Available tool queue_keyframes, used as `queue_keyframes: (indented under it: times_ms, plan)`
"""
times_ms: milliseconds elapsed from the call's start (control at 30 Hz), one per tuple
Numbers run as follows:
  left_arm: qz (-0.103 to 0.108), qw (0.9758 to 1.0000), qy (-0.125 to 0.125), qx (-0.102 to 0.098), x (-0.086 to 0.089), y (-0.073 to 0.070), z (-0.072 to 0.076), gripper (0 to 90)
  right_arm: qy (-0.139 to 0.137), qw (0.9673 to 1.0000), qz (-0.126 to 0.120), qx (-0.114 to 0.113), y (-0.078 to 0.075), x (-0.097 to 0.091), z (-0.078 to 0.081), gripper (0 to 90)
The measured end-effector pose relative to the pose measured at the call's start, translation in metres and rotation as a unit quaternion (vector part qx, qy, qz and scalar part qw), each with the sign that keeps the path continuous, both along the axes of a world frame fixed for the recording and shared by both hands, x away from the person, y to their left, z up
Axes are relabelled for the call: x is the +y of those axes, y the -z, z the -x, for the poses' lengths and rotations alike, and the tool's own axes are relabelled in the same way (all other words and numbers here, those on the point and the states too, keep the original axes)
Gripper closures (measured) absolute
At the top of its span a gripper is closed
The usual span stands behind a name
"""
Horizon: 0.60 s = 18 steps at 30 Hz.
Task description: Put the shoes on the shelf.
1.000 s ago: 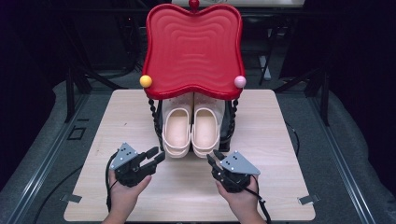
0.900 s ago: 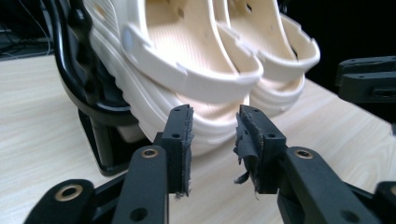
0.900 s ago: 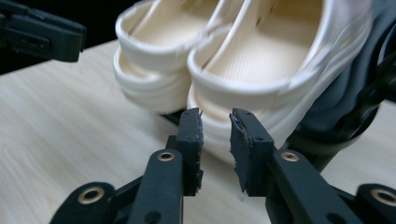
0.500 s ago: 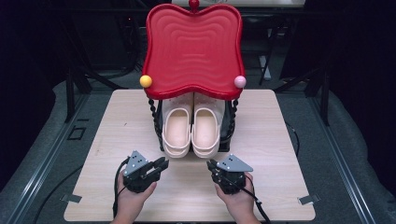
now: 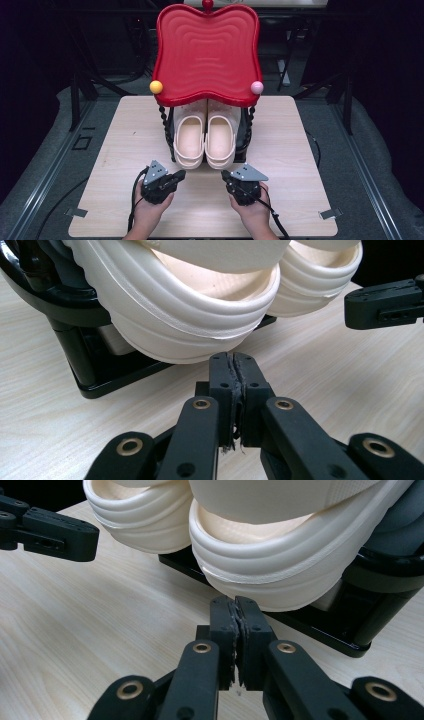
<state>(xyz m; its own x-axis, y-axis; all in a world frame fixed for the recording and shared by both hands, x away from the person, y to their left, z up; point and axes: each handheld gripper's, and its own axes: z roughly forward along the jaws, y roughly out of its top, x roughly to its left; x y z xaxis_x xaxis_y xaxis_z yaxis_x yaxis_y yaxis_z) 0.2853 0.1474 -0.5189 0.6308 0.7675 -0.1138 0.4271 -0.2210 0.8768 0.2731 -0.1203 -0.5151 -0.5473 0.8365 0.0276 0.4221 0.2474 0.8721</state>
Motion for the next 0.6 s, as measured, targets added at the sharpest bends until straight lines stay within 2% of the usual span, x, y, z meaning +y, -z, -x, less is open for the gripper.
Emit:
queue_keyframes:
  times_ms: [233,500,600]
  plan:
    - [0.006,0.9999,-0.010,0.003,0.0016,0.0016,-0.0037,88.5,-0.003,1.0000,-0.003,0.001,0.0017,0.0008,-0.0038,87.1]
    - [0.004,0.9999,-0.012,0.002,0.0012,0.0007,-0.0035,89.4,0.000,1.0000,-0.005,0.003,0.0013,0.0010,-0.0046,88.1]
    - [0.004,0.9999,-0.015,0.001,0.0020,-0.0016,-0.0029,89.7,0.004,1.0000,-0.006,-0.004,-0.0008,-0.0004,-0.0036,90.0]
